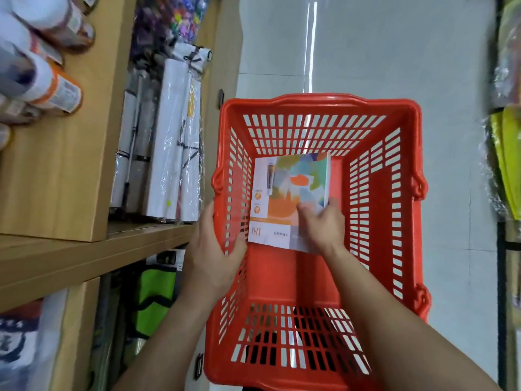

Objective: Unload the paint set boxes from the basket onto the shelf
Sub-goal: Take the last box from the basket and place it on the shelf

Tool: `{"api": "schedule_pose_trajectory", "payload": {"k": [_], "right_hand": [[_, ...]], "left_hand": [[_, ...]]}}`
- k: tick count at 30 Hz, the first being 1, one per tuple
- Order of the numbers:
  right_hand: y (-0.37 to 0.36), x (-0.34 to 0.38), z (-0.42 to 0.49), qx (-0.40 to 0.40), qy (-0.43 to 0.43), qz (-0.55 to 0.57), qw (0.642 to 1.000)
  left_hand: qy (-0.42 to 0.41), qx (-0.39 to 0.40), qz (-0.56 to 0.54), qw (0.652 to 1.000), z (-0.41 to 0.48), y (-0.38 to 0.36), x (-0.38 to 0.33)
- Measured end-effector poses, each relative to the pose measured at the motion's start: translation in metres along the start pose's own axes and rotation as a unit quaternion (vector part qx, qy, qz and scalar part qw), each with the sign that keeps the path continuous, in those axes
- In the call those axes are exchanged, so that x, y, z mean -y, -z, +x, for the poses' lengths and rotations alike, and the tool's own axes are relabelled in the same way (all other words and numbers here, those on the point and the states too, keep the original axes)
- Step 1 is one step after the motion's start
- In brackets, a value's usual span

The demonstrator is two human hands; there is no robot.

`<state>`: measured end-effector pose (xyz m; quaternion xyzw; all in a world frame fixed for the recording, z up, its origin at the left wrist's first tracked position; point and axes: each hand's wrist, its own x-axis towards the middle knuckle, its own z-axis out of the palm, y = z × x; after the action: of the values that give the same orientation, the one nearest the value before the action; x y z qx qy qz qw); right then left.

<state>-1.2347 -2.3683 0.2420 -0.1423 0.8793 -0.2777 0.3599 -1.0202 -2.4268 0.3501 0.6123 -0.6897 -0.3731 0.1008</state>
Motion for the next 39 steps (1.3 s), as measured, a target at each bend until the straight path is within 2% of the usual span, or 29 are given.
{"api": "schedule_pose_trajectory", "payload": {"k": [5, 11, 14, 18, 21, 24, 28, 31, 32, 35, 37, 39], "right_hand": [[0.033, 0.029, -0.030, 0.022, 0.074, -0.022, 0.997], [0.113, 0.048, -0.069, 0.073, 0.120, -0.040, 0.989], [0.151, 0.066, -0.090, 0.096, 0.160, -0.057, 0.981], [0.202, 0.097, -0.120, 0.134, 0.247, -0.083, 0.956], [0.237, 0.128, -0.146, 0.195, 0.326, -0.114, 0.918], [0.266, 0.170, -0.183, 0.267, 0.416, -0.154, 0.855], [0.275, 0.211, -0.244, 0.323, 0.505, -0.200, 0.776], [0.271, 0.224, -0.304, 0.348, 0.559, -0.207, 0.724], [0.269, 0.226, -0.320, 0.345, 0.565, -0.211, 0.719], [0.265, 0.218, -0.361, 0.297, 0.579, -0.192, 0.735], [0.261, 0.204, -0.389, 0.278, 0.567, -0.093, 0.770], [0.254, 0.184, -0.416, 0.313, 0.523, 0.007, 0.793]], "left_hand": [[0.022, 0.018, 0.053, 0.998, -0.005, 0.006, -0.008], [0.079, 0.064, 0.100, 0.990, -0.032, 0.024, -0.033], [0.093, 0.023, 0.097, 0.991, -0.057, 0.041, -0.054], [0.037, -0.034, 0.087, 0.995, -0.089, 0.078, -0.094], [-0.038, -0.073, 0.079, 0.993, -0.109, 0.115, -0.135], [-0.097, -0.093, 0.075, 0.988, -0.130, 0.160, -0.174], [-0.126, -0.066, 0.033, 0.989, -0.182, 0.218, -0.200], [-0.120, -0.141, 0.041, 0.982, -0.246, 0.254, -0.190], [-0.111, -0.160, 0.047, 0.980, -0.266, 0.262, -0.185], [-0.088, -0.228, 0.056, 0.968, -0.339, 0.278, -0.172], [-0.069, -0.286, 0.028, 0.955, -0.395, 0.286, -0.158], [-0.037, -0.346, -0.024, 0.937, -0.450, 0.292, -0.141]]}}
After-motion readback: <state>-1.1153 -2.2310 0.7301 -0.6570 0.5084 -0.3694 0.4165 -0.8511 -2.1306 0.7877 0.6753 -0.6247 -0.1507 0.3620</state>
